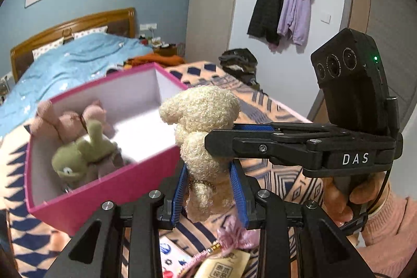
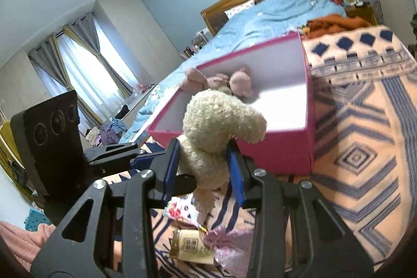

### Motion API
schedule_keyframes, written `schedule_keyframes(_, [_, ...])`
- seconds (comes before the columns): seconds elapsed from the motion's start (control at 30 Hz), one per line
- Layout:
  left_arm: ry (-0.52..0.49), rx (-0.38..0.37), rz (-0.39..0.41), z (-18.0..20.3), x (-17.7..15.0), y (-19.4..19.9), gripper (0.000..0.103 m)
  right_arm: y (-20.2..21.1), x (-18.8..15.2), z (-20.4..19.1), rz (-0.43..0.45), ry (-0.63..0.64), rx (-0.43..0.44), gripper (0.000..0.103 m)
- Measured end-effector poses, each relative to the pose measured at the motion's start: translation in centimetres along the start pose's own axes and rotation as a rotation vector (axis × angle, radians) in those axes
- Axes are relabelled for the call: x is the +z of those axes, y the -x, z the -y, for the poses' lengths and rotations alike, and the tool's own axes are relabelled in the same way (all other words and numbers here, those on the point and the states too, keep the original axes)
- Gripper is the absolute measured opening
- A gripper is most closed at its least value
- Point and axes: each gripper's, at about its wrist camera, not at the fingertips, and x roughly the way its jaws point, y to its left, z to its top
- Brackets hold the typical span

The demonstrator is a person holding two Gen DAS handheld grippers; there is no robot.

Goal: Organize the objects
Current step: 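Lift the cream teddy bear with the left gripper over the pink box, then open the left gripper to drop the teddy bear into the box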

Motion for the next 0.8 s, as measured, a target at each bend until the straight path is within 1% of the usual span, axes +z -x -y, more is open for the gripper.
schedule_keyframes(0.2, [-0.004,0.029,0.032,-0.9,2.7,0.7,0.033,-0.3,3.0,-0.5,0.025,0.045,0.007,0.039])
schedule_keyframes(0.43, [0.017,0.061,0.044,-2.5,5.5,-0.3,0.033,-1.7,6.3,0.3,0.042,0.044,-0.003,0.039])
schedule_keyframes(0.67, [0.054,0.084,0.018,-4.3,6.9,-2.8,0.033,-3.7,8.2,1.7,0.022,0.041,-0.041,0.04])
schedule_keyframes(0.8, [0.096,0.083,-0.017,-5.5,7.0,-5.0,0.033,-5.2,8.3,2.6,-0.008,0.041,-0.091,0.04])
